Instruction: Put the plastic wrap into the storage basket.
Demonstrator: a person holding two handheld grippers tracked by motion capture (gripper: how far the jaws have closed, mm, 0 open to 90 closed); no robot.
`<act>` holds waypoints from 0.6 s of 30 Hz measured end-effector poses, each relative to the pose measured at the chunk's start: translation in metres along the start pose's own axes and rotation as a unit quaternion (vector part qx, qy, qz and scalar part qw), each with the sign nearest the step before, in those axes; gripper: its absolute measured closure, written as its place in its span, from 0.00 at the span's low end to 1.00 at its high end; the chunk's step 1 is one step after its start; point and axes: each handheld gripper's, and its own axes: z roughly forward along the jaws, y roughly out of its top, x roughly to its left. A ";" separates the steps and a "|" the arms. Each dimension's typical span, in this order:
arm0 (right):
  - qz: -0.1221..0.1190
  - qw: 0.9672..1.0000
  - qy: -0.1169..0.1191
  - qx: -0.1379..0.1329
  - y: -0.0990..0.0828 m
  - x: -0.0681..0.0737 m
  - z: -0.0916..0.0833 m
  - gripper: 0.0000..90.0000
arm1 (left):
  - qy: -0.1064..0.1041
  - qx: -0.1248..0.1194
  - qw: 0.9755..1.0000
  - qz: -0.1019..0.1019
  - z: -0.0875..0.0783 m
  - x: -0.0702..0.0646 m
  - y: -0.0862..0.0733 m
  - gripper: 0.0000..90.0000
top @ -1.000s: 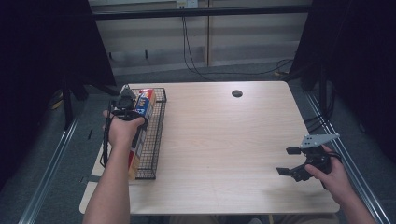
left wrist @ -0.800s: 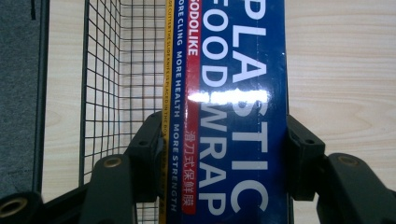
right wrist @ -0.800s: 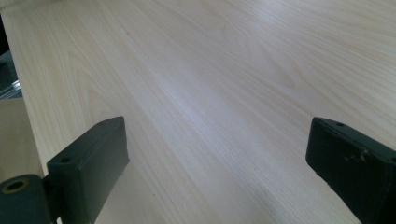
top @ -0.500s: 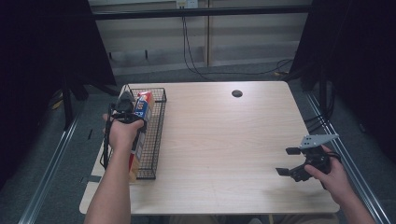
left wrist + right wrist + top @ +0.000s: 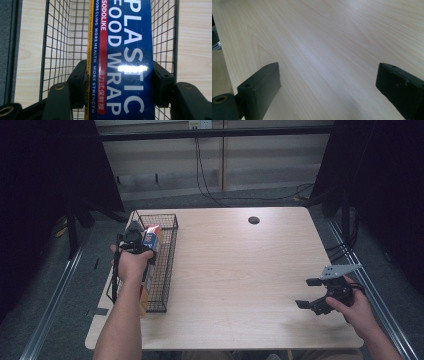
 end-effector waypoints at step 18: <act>0.002 1.000 -0.002 0.003 -0.003 -0.001 -0.001 0.06 | 0.002 0.022 0.999 -0.025 0.013 0.007 -0.001 0.46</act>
